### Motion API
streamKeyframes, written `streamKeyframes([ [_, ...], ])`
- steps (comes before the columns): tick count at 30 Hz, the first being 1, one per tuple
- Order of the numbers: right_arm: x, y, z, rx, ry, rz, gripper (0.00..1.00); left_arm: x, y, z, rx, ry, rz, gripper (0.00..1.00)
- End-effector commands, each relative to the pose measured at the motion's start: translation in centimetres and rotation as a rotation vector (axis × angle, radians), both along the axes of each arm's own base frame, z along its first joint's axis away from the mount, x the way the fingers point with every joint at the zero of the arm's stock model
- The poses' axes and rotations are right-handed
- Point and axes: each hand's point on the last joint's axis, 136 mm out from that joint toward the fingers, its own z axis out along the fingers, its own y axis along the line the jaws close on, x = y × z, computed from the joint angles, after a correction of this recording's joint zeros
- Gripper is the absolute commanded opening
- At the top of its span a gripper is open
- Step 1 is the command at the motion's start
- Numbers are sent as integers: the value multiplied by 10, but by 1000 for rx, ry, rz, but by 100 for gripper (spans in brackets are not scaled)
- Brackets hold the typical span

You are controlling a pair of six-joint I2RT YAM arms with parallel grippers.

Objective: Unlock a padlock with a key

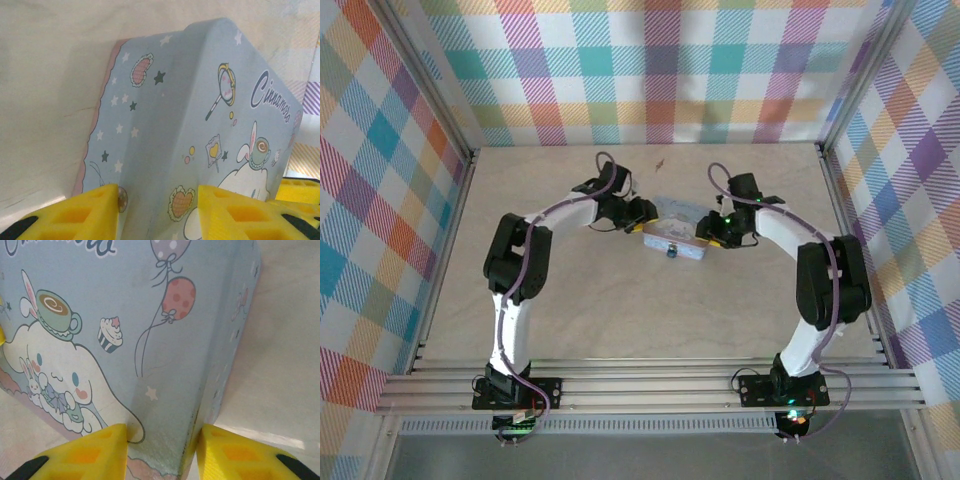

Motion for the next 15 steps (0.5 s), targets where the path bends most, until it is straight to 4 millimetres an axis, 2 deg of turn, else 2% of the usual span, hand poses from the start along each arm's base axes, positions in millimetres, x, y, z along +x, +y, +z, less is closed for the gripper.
streamKeyframes([
  [1,-10,-5,8,22,-28,46,40,-31,-58,-11,-35,68,-90,43],
  [4,-11,-25,13,7,-33,3,43,-35,-79,-11,-28,59,-117,45],
  [6,-10,-32,18,-1,-41,-14,43,-33,-83,-12,-1,51,-118,48],
  [9,-9,-37,29,-22,-66,-20,48,-22,-77,-6,58,3,-97,51],
  [11,-8,-40,37,-34,-83,-25,54,-12,-72,4,94,-41,-99,54],
  [15,-8,-45,54,-59,-122,-35,59,7,-62,28,154,-113,-111,59],
])
